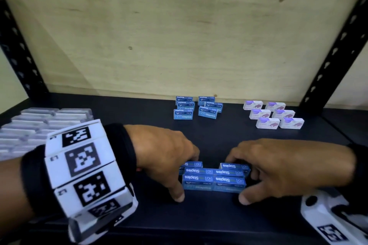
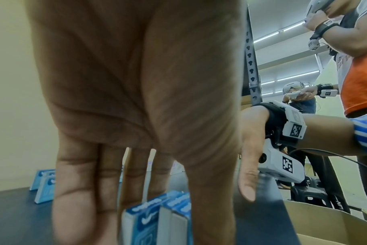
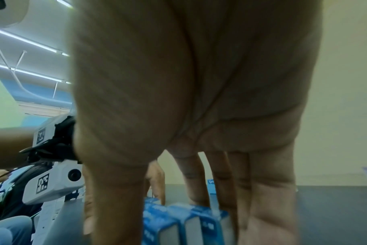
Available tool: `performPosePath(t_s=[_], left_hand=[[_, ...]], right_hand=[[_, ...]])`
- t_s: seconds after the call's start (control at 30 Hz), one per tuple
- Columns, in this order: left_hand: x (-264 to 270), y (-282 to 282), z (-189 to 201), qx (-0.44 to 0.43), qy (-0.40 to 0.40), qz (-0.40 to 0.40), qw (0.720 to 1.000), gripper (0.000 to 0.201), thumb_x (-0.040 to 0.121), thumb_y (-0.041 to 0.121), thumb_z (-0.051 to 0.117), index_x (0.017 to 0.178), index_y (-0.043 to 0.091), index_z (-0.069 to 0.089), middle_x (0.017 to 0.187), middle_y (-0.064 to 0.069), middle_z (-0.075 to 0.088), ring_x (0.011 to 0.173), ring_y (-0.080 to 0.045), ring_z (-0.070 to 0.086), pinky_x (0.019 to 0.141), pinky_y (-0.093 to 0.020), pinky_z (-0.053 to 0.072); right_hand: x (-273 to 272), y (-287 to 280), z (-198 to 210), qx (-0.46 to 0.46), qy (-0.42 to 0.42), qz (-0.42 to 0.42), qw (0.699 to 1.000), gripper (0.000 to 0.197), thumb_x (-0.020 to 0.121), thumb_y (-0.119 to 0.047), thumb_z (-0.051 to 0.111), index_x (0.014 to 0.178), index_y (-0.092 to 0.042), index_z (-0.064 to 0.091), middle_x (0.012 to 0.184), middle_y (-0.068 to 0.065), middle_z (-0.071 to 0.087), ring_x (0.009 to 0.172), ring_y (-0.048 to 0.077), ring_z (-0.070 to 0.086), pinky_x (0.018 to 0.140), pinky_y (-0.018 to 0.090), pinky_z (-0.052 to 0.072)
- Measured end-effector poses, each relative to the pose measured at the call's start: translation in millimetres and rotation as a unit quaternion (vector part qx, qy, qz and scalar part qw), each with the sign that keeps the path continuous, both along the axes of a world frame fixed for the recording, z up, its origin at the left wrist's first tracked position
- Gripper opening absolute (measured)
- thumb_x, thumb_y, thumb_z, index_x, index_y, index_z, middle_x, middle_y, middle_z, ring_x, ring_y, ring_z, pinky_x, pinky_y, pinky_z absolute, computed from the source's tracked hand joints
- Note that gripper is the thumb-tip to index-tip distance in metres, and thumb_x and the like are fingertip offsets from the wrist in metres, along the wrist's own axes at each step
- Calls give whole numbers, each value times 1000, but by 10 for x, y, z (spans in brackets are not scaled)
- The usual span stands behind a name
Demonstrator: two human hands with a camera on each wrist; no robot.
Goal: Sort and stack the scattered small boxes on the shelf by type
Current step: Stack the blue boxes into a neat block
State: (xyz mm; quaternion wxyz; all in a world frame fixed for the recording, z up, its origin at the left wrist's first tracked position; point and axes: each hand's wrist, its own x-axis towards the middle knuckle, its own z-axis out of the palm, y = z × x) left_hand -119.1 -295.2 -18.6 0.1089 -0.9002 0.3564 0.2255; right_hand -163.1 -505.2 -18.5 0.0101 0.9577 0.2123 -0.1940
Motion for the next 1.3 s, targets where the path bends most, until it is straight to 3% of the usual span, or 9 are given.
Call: performPosePath(t_s=[0.13, 0.4, 0.67, 0.9, 1.2, 1.3], left_hand=[[-15, -50, -44, -10, -14, 4, 1000, 56, 75, 56, 74, 122, 34, 52, 115, 11, 56, 101, -15, 58, 86, -36, 52], [-12, -121, -86, -49, -11, 18, 999, 50, 75, 51, 77, 117, 33, 56, 111, 10, 58, 92, -14, 58, 74, -29, 48], [-19, -138, -123, -67, -4, 36, 997, 47, 73, 53, 77, 111, 33, 57, 107, 9, 58, 91, -15, 58, 76, -32, 51], [-30, -145, -140, -80, 2, 55, 995, 48, 73, 50, 78, 112, 32, 58, 105, 9, 58, 89, -15, 60, 70, -29, 49], [-16, -94, 2, -78, 18, 61, 995, 67, 62, 54, 84, 120, 40, 54, 110, 17, 58, 99, -10, 58, 89, -33, 52], [103, -49, 144, -65, 18, 67, 995, 78, 61, 49, 87, 128, 40, 50, 118, 21, 56, 104, -7, 56, 90, -27, 48]], right_hand=[[30, 63, -73, 20, -26, 6, 999, 46, 77, -64, 67, 113, -39, 53, 98, -19, 55, 87, 0, 56, 81, 28, 51], [63, 178, -130, 3, -29, 19, 999, 47, 80, -60, 67, 117, -36, 51, 107, -16, 55, 99, 7, 56, 87, 33, 50], [61, 205, -121, -4, -27, 21, 999, 46, 81, -59, 67, 118, -36, 51, 104, -17, 53, 95, 6, 54, 82, 28, 49], [70, 223, -130, -9, -23, 26, 999, 45, 82, -56, 67, 118, -35, 51, 107, -14, 53, 100, 8, 54, 87, 33, 49], [101, 195, 19, 22, 16, 7, 1000, 54, 79, -75, 55, 121, -41, 51, 104, -17, 64, 87, 2, 61, 85, 28, 52], [219, 174, 142, 33, 14, -8, 999, 59, 78, -80, 48, 123, -43, 53, 107, -22, 64, 91, -2, 61, 90, 26, 51]])
